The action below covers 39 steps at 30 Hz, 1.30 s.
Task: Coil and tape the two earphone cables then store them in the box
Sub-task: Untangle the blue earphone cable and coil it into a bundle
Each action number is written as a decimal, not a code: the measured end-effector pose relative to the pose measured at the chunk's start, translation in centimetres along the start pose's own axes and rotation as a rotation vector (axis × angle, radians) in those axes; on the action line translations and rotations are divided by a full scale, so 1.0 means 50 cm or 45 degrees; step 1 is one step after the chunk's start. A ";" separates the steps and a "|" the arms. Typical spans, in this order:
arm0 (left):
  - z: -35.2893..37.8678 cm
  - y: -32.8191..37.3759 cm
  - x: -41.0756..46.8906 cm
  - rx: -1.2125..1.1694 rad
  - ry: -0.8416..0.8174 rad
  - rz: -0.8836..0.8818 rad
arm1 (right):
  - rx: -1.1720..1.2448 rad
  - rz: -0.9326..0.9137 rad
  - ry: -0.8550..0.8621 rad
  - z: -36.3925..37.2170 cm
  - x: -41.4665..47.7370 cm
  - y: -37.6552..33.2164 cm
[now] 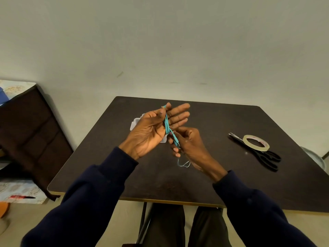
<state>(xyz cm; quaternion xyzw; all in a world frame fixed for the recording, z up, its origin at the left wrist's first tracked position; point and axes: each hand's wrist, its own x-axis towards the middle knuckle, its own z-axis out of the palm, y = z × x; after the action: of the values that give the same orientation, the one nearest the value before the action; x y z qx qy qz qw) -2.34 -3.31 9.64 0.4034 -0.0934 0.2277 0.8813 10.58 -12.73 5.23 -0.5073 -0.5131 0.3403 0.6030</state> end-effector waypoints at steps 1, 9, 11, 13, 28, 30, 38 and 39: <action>0.001 -0.001 0.002 -0.019 0.018 0.032 | 0.017 0.018 -0.019 0.003 -0.003 0.007; -0.030 -0.006 0.023 0.071 0.230 0.342 | -0.311 -0.020 -0.131 0.035 -0.055 0.012; -0.045 -0.011 0.029 0.386 0.320 0.397 | -0.537 -0.102 -0.138 0.040 -0.073 0.005; -0.060 -0.023 0.025 0.758 0.345 0.393 | -0.751 -0.200 -0.145 0.033 -0.080 -0.012; -0.022 -0.072 -0.035 0.707 0.182 -0.206 | -1.045 -0.582 0.102 -0.087 0.018 -0.074; -0.016 -0.067 -0.037 0.434 0.163 -0.145 | -0.803 -0.437 0.103 -0.080 0.015 -0.050; -0.017 -0.029 -0.020 -0.256 0.158 0.070 | -0.219 0.010 -0.007 0.009 -0.064 0.064; -0.019 -0.029 -0.017 -0.243 0.172 0.111 | -0.233 0.015 -0.045 0.018 -0.076 0.067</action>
<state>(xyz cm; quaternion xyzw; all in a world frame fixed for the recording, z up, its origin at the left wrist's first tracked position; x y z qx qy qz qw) -2.40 -3.70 7.73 0.2968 -0.0727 0.2826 0.9093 9.18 -15.17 0.92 -0.5571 -0.5497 0.3044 0.5430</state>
